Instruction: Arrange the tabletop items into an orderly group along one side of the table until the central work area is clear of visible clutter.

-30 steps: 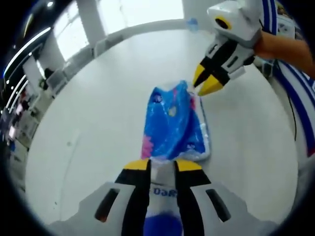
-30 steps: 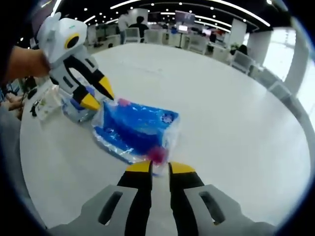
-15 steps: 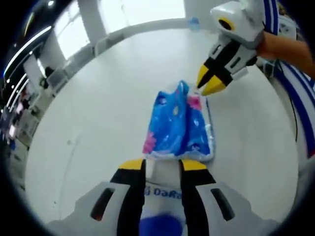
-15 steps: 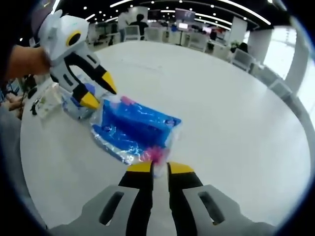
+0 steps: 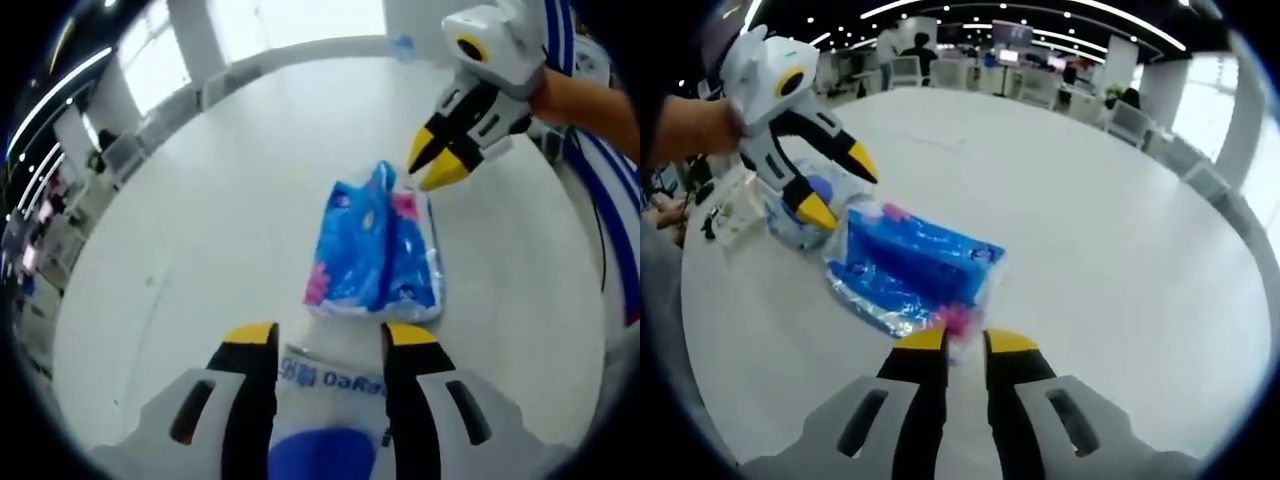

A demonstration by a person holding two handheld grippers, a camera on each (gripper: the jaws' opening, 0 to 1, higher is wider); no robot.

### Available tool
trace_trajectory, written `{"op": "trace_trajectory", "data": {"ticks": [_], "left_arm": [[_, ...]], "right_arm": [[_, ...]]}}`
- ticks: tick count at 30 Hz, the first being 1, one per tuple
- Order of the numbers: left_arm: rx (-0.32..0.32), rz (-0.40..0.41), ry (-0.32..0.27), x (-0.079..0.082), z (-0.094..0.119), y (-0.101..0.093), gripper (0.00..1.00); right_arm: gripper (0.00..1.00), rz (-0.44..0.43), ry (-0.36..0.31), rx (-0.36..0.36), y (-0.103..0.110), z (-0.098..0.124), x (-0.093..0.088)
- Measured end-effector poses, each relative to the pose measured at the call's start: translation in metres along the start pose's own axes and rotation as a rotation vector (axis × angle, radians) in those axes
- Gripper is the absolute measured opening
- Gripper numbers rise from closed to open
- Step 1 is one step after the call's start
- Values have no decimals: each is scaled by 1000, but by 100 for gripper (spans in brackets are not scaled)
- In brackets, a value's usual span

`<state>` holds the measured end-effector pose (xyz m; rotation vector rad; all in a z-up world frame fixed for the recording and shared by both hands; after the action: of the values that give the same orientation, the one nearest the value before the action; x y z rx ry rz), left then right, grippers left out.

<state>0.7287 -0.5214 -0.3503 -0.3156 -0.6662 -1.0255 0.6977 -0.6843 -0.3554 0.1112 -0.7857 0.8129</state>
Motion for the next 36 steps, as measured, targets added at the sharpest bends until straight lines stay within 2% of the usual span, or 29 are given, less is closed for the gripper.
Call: {"op": "trace_trajectory", "data": {"ticks": [3, 11, 19, 24, 29, 36], "left_arm": [[7, 3, -6, 1, 5, 3, 41], [-13, 23, -35, 7, 15, -2, 57], [-125, 39, -85, 16, 26, -21, 84], [-228, 45, -127, 19, 38, -39, 99], [-283, 59, -148, 20, 53, -48, 99], [-287, 48, -151, 16, 66, -53, 99]], "right_arm": [[18, 3, -12, -3, 1, 4, 4], [38, 31, -28, 24, 11, 8, 9], [57, 57, -70, 58, 22, 18, 21], [78, 79, -103, 106, 36, 22, 28], [90, 110, -152, 153, 51, 29, 39], [96, 128, -181, 195, 65, 41, 50]]}}
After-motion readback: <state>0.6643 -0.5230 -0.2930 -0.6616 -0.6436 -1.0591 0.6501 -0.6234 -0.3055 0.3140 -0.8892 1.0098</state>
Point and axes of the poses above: the point that each gripper's makers call its tool centre point, and the gripper's own axes: z roughly backward along the fingers, y roughly to its left, x roughly out of its top, the point moved 2 cm from there along z, roughly backward along the fingers, and after that the axes turned 8 degrees about z, right-handed, at the moved point
